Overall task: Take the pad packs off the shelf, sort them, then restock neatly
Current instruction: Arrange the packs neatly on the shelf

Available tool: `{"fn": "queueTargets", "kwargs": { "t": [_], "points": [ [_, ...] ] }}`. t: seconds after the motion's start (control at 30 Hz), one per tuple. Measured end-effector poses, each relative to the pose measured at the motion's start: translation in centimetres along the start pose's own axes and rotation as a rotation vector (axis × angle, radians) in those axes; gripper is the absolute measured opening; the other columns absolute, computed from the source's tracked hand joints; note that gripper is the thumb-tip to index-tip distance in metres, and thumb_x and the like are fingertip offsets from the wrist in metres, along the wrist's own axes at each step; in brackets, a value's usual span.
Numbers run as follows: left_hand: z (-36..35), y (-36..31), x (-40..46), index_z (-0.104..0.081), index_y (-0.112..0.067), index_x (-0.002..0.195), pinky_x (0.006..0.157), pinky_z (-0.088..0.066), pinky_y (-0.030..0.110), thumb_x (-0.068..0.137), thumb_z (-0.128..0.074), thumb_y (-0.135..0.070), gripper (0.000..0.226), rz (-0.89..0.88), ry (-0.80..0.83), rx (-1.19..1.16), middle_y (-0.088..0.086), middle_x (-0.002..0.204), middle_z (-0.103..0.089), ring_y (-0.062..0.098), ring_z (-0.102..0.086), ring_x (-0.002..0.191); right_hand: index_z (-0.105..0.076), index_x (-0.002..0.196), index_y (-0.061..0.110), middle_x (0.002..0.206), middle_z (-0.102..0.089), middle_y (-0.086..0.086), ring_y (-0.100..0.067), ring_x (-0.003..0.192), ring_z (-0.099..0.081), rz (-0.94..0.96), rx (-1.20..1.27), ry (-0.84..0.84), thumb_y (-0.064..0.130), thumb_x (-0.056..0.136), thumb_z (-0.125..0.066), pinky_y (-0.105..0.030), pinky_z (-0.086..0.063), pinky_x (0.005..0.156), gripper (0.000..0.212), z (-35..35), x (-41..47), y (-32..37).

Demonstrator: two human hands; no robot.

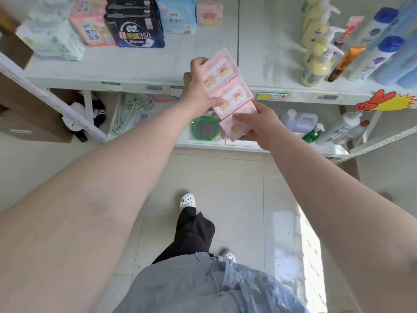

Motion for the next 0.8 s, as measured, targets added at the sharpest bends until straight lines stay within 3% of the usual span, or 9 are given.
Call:
{"fn": "queueTargets", "kwargs": {
  "t": [0.1,0.3,0.4,0.5,0.6,0.73,0.8],
  "points": [
    [1.6,0.7,3.8,-0.025,-0.018,0.135,0.087,-0.031,0.017,0.07,-0.079,-0.009,0.085,0.011,0.001,-0.005,0.008,0.128,-0.033,0.012,-0.037,0.106,-0.06,0.125,0.019,0.116,-0.067,-0.01,-0.033,0.096,-0.069,-0.005,-0.006,-0.011,0.004,0.08,-0.072,-0.054,-0.059,0.069,0.049,-1.7,3.1,2.3],
    [3.6,-0.1,11.7,-0.021,-0.02,0.138,0.087,-0.038,0.019,0.072,-0.078,-0.01,0.088,-0.012,0.074,0.012,0.007,0.129,-0.032,0.013,-0.038,0.109,-0.058,0.126,0.016,0.116,-0.067,-0.01,-0.032,0.098,-0.069,0.003,0.01,-0.023,0.004,0.083,-0.068,-0.052,-0.059,0.07,0.045,-3.6,8.0,7.3],
    [3.8,-0.5,14.8,-0.02,-0.022,0.139,0.073,-0.051,0.022,0.073,-0.078,-0.008,0.089,-0.008,0.11,-0.023,0.009,0.13,-0.032,0.017,-0.04,0.112,-0.059,0.126,0.015,0.116,-0.067,-0.011,-0.032,0.096,-0.069,0.011,0.012,-0.055,0.003,0.083,-0.068,-0.052,-0.059,0.072,0.045,-3.5,9.8,9.5],
    [3.8,0.0,17.3,-0.022,-0.023,0.137,0.069,-0.059,0.036,0.072,-0.079,-0.006,0.089,0.05,0.146,-0.062,0.01,0.128,-0.032,0.023,-0.043,0.115,-0.058,0.127,0.014,0.116,-0.067,-0.012,-0.032,0.097,-0.069,-0.025,-0.025,-0.05,0.006,0.084,-0.068,-0.048,-0.059,0.073,0.045,-3.8,11.4,10.7],
    [4.0,1.0,20.0,-0.024,-0.026,0.133,0.053,-0.058,0.026,0.071,-0.08,-0.007,0.086,0.1,0.163,-0.06,0.008,0.129,-0.036,0.022,-0.046,0.113,-0.056,0.128,0.01,0.119,-0.066,-0.015,-0.033,0.095,-0.069,-0.056,-0.063,-0.017,0.008,0.086,-0.069,-0.045,-0.059,0.071,0.044,-4.3,13.3,11.9],
    [4.1,3.7,22.4,-0.025,-0.032,0.13,0.064,-0.061,0.042,0.066,-0.084,-0.011,0.09,0.266,0.206,-0.129,0.005,0.13,-0.044,0.026,-0.054,0.113,-0.056,0.125,0.006,0.108,-0.068,-0.014,-0.027,0.084,-0.067,-0.09,-0.209,0.082,0.014,0.089,-0.066,-0.036,-0.061,0.063,0.038,-5.3,15.5,13.3],
    [3.3,4.7,22.8,-0.022,-0.029,0.135,0.068,-0.061,0.04,0.068,-0.084,-0.011,0.093,0.35,0.259,-0.133,0.004,0.131,-0.046,0.024,-0.059,0.107,-0.058,0.118,0.005,0.106,-0.067,-0.015,-0.027,0.087,-0.066,-0.146,-0.287,0.132,0.017,0.091,-0.065,-0.034,-0.06,0.067,0.03,-5.5,16.1,13.2]
  ]
}}
Point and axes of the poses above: each hand's wrist, its own x-axis towards the middle knuckle, its own z-axis out of the back of the hand, y = z × x, the point moved 10 cm from there along x, towards the middle knuckle
